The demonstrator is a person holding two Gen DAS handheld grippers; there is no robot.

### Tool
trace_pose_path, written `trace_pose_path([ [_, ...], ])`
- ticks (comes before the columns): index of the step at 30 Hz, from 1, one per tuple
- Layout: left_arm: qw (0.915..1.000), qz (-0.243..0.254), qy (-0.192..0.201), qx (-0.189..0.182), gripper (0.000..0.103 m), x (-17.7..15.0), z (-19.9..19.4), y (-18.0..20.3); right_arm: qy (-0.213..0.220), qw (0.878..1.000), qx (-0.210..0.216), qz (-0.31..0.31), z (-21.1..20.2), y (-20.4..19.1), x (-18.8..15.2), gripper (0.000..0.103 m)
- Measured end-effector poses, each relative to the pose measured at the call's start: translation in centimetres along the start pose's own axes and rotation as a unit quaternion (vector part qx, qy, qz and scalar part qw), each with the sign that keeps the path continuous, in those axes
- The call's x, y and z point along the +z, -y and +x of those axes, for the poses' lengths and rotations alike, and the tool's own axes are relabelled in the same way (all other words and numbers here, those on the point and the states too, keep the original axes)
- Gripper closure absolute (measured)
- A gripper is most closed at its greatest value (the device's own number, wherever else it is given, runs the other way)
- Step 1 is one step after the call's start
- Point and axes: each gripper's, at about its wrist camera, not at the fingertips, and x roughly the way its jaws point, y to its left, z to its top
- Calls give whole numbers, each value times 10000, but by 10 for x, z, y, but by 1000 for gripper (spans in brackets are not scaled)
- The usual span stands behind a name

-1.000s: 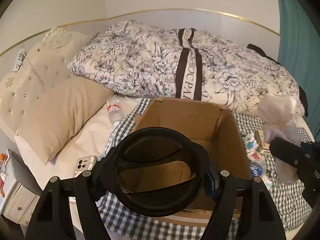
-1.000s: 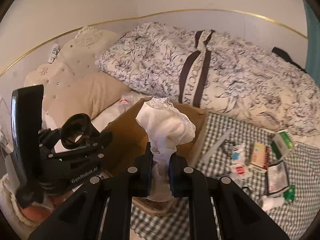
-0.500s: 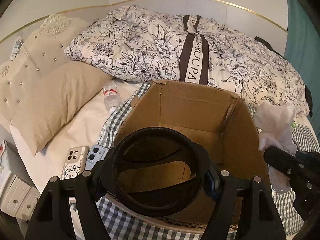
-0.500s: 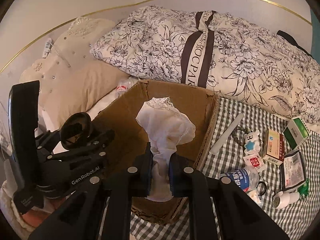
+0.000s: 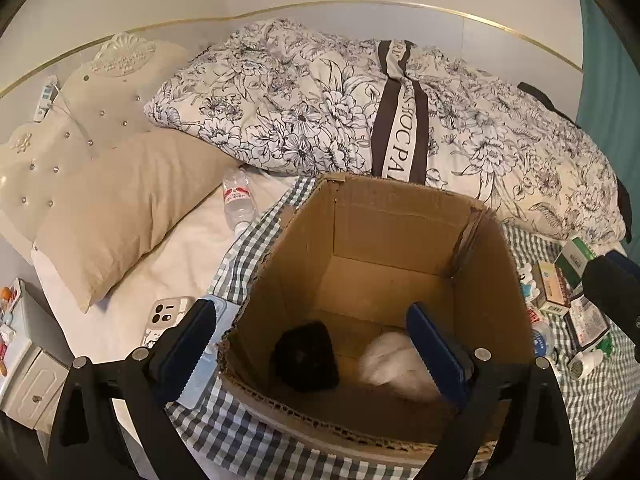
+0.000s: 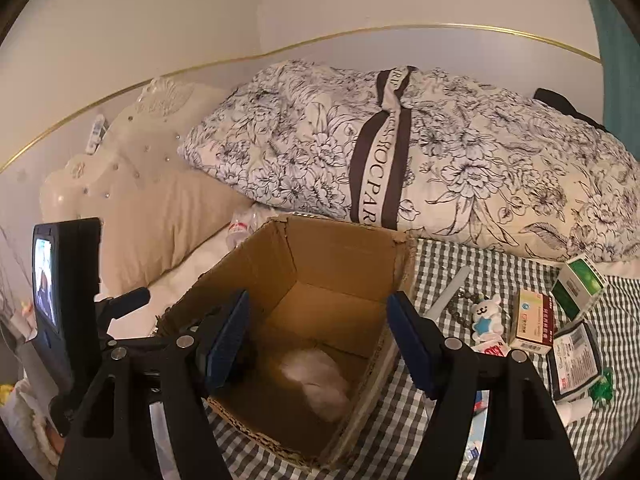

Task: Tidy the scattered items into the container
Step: 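Move both tools back from the box toward the remaining items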

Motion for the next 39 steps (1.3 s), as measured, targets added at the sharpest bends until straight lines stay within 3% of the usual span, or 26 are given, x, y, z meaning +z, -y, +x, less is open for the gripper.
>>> trace_pose_path([
  [8, 9995, 26, 139, -269, 4, -7, -45, 16, 73, 9994, -276, 202, -47, 25, -14, 33],
  [17, 9966, 210, 473, -644, 0, -25, -110, 60, 363, 9967, -588, 433, -119, 53, -34, 32],
  [18, 9960, 227, 514, -690, 0, -28, -116, 66, 425, 9960, -634, 460, -128, 56, -37, 25],
  [19, 9956, 241, 540, -728, 0, -31, -121, 71, 470, 9954, -681, 480, -136, 60, -39, 11],
  [20, 9952, 263, 547, -765, 0, -34, -125, 76, 496, 9948, -744, 492, -143, 65, -42, 6],
  [34, 9923, 707, 286, -981, 0, -102, -133, 156, 581, 9763, -1637, 1289, -224, 156, -121, 2],
  [39, 9894, 866, 244, -1141, 0, -121, -139, 176, 506, 9716, -1773, 1483, -239, 177, -142, 2],
])
